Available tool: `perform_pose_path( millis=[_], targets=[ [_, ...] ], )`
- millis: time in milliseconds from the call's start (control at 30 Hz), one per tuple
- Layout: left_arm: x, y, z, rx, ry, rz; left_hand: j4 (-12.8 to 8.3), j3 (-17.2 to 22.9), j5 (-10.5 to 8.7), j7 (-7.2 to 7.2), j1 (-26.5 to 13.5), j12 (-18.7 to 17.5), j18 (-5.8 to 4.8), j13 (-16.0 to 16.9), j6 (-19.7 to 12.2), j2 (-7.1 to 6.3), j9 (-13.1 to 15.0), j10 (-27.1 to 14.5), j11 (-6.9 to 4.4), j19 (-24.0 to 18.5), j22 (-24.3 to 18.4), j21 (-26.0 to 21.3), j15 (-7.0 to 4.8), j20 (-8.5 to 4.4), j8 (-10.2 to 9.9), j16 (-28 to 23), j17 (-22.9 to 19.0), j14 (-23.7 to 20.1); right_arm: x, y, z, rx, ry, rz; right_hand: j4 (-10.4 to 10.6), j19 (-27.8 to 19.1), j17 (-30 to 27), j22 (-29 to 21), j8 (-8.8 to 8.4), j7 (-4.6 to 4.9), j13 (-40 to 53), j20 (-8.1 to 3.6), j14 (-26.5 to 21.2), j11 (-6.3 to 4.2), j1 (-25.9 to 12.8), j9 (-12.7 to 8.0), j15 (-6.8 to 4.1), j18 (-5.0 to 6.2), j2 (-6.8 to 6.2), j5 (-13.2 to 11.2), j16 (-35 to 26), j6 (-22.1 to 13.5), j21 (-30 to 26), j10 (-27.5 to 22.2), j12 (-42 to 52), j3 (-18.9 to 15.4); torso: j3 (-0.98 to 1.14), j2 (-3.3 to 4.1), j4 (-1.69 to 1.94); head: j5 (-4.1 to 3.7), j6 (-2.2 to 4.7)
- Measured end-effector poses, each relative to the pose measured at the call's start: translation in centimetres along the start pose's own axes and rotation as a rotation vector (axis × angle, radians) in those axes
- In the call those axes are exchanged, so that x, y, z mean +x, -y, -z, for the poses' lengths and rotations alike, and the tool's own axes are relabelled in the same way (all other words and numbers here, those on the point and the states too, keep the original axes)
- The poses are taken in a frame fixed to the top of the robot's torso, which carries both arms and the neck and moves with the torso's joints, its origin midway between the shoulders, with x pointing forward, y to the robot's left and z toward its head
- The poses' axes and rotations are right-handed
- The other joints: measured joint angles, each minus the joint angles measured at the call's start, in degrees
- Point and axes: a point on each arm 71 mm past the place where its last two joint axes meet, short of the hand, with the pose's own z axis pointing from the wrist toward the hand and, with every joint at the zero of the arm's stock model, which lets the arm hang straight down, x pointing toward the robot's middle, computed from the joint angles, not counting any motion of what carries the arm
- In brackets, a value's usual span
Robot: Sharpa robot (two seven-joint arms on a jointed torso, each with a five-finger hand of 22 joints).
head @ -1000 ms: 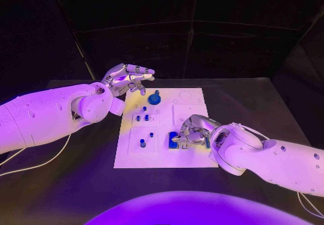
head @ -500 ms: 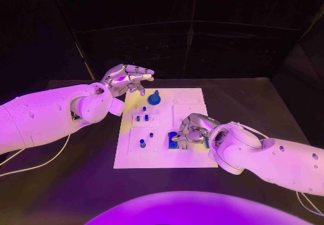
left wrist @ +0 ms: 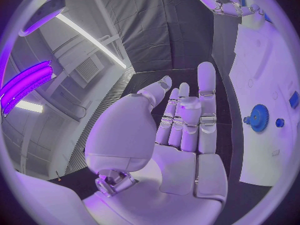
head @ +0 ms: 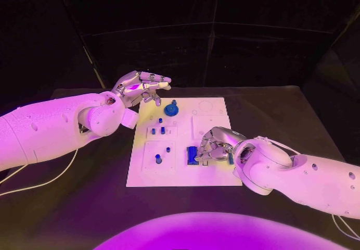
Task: Assemble the parts on the task board
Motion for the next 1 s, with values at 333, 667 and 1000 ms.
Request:
perform_pose_path(
  millis=[333,667,1000],
  targets=[
    [-0.1,0.0,0.0,-0.001,0.002,-0.001,0.0,0.0,0.00,0.00,0.0,0.0,0.00,0.0,0.0,0.00,0.0,0.0,0.00,0.0,0.0,0.0,0.00,0.00,0.0,0.0,0.0,0.0,-1.4,2.0,1.6,0.002,0.054,-0.046,1.2,-0.3,0.0,-1.4,-2.68,1.69,-1.7,0.33,0.0,0.94,-1.9,-1.3,0.00,0.00,0.32,3.7,0.0,-3.2,-0.3,-0.9,-1.4,-1.2,0.04,-0.06,-0.04,-0.27,0.18],
    [-0.1,0.0,0.0,-0.002,0.002,-0.001,0.0,0.0,0.00,0.00,0.0,0.0,0.00,0.0,0.0,0.00,0.0,0.0,0.00,0.0,0.0,0.0,0.00,0.00,0.0,0.0,0.0,0.0,-3.2,5.4,4.1,0.070,0.081,-0.066,1.2,-0.5,0.0,-1.3,-3.79,2.10,-1.7,0.53,0.0,1.14,-1.4,-1.8,0.43,0.00,0.88,4.3,0.0,-3.6,-0.3,-1.1,-1.4,-1.2,0.03,-0.14,-0.15,-1.50,0.65],
    [-0.1,-0.1,0.0,-0.003,0.002,-0.001,0.0,0.0,0.00,0.00,0.0,0.0,0.00,0.0,0.0,0.00,0.0,0.0,0.00,0.0,0.0,0.0,0.00,0.00,0.0,0.0,0.0,0.0,-4.1,7.8,5.3,0.152,0.092,-0.009,2.3,-0.7,0.0,-1.8,-4.07,1.76,-2.6,0.73,0.0,1.14,-2.3,-2.0,0.43,0.00,1.21,4.9,0.0,-2.3,-0.6,-1.1,-2.5,-2.3,0.01,-0.07,-0.19,-2.93,0.91]
  ],
)
